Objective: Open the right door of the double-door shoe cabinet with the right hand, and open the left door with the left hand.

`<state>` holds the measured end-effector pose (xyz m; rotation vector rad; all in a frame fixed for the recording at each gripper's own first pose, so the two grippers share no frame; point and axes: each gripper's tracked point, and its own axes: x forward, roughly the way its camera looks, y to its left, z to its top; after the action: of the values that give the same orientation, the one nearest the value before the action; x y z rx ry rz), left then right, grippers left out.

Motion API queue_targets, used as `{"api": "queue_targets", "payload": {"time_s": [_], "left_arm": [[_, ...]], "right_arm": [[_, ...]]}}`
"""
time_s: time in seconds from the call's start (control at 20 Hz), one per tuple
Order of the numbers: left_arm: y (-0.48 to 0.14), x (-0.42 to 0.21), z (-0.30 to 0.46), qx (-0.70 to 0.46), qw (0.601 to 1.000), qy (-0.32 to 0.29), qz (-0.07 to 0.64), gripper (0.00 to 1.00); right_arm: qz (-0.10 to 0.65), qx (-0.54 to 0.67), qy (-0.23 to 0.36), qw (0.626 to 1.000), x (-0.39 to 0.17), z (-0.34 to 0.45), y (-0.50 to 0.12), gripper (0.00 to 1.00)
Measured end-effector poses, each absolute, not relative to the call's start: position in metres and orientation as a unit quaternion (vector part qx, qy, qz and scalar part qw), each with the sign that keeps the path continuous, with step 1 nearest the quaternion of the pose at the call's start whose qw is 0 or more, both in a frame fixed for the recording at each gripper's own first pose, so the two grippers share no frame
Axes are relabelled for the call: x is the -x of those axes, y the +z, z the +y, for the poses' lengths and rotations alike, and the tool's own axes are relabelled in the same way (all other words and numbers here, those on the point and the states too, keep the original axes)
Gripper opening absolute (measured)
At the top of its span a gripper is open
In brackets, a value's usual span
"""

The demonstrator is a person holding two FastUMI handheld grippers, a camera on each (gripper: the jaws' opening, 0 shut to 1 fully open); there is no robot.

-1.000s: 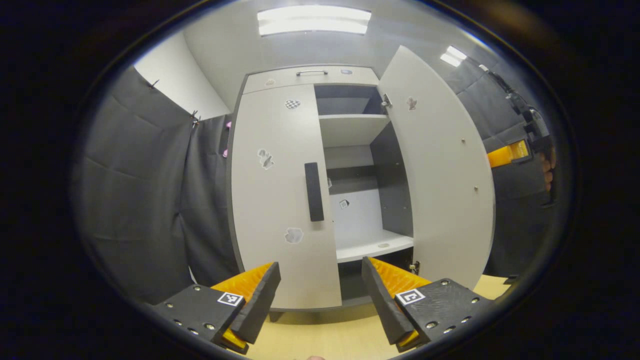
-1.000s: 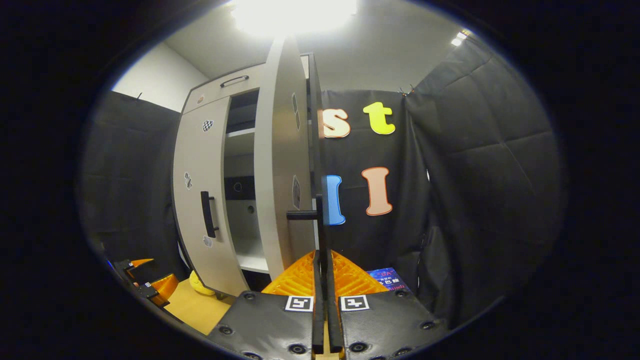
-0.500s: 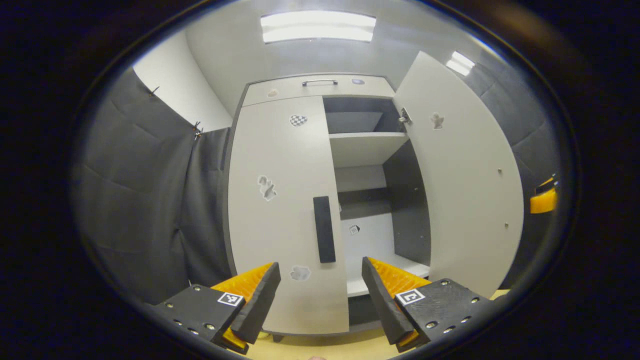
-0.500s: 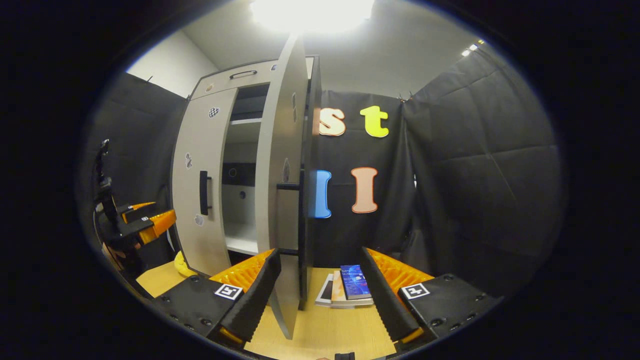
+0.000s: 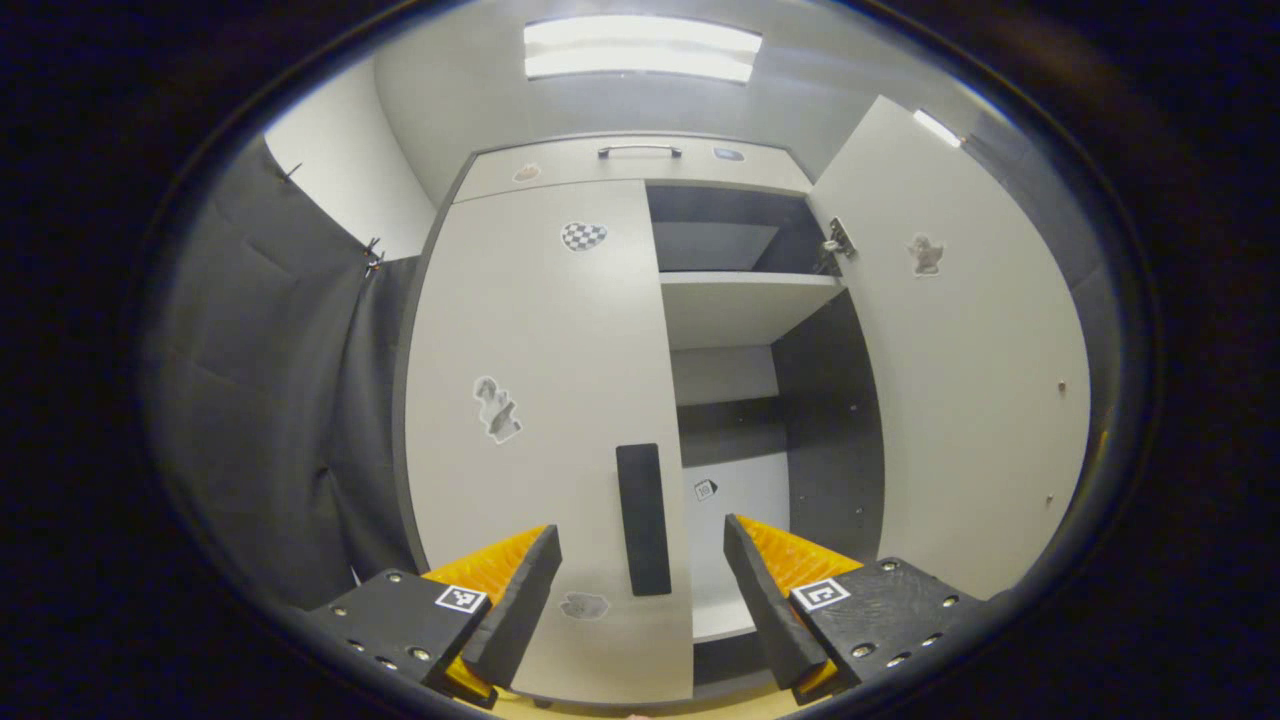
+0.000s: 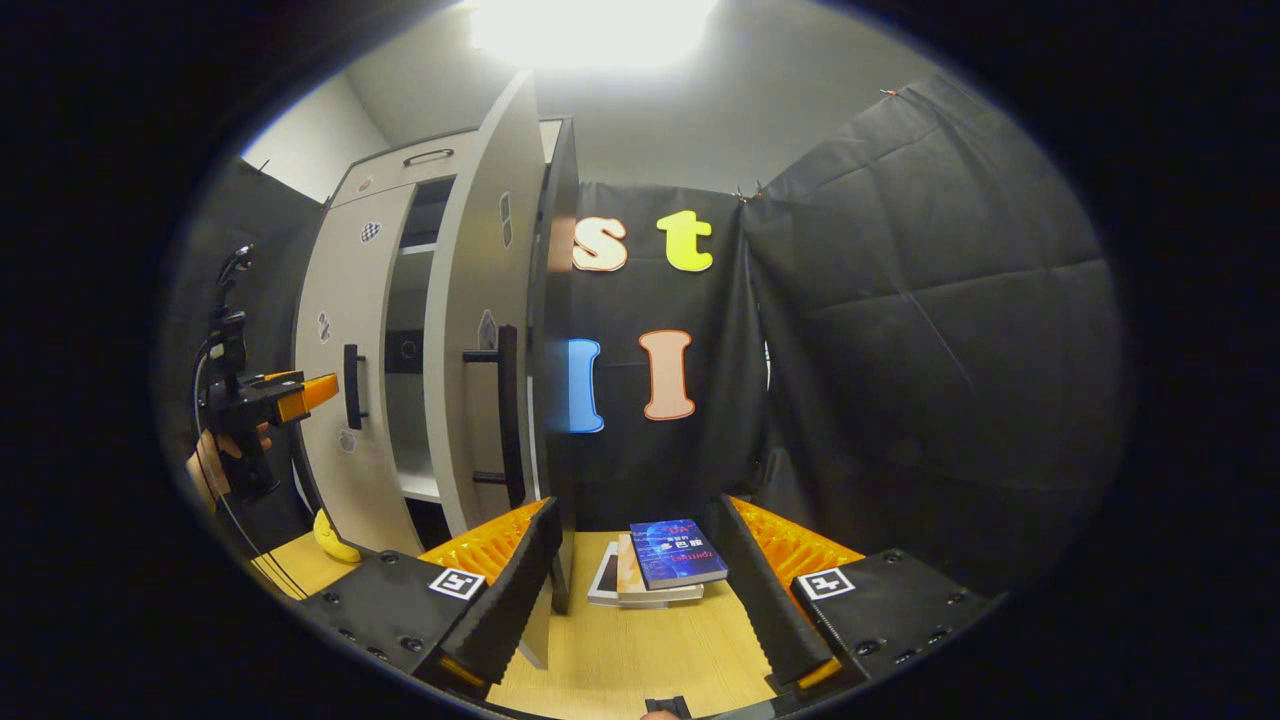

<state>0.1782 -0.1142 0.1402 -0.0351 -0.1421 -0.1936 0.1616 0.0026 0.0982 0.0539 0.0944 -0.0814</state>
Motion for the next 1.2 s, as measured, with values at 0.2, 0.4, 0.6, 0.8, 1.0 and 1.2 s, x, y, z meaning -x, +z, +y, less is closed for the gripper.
{"api": "queue_targets", "payload": {"time_s": [0.2,0.4,0.6,0.8,1.0,1.2], "left_arm": [[0.131,-0.211,-0.114,0.005,0.995,-0.089,-0.051,0.94],[0.116,-0.237,-0.118,0.011,0.996,-0.092,-0.017,0.94],[0.114,-0.253,-0.116,0.021,0.996,-0.088,-0.012,0.93],[0.117,-0.263,-0.121,0.019,0.996,-0.091,-0.012,0.66],[0.114,-0.265,-0.13,0.025,0.995,-0.101,-0.005,0.52],[0.113,-0.263,-0.132,0.044,0.994,-0.102,-0.005,0.27]], "right_arm": [[0.062,-0.026,-0.063,0.996,-0.154,-0.007,0.09,0.98],[0.072,-0.026,-0.084,0.994,-0.148,-0.018,0.084,0.98],[0.073,-0.033,-0.092,0.993,-0.142,-0.025,0.081,0.96],[0.075,-0.04,-0.099,0.991,-0.14,-0.028,0.076,0.98],[0.076,-0.044,-0.098,0.991,-0.139,-0.027,0.076,0.98],[0.072,-0.044,-0.094,0.992,-0.141,-0.024,0.078,0.96]]}}
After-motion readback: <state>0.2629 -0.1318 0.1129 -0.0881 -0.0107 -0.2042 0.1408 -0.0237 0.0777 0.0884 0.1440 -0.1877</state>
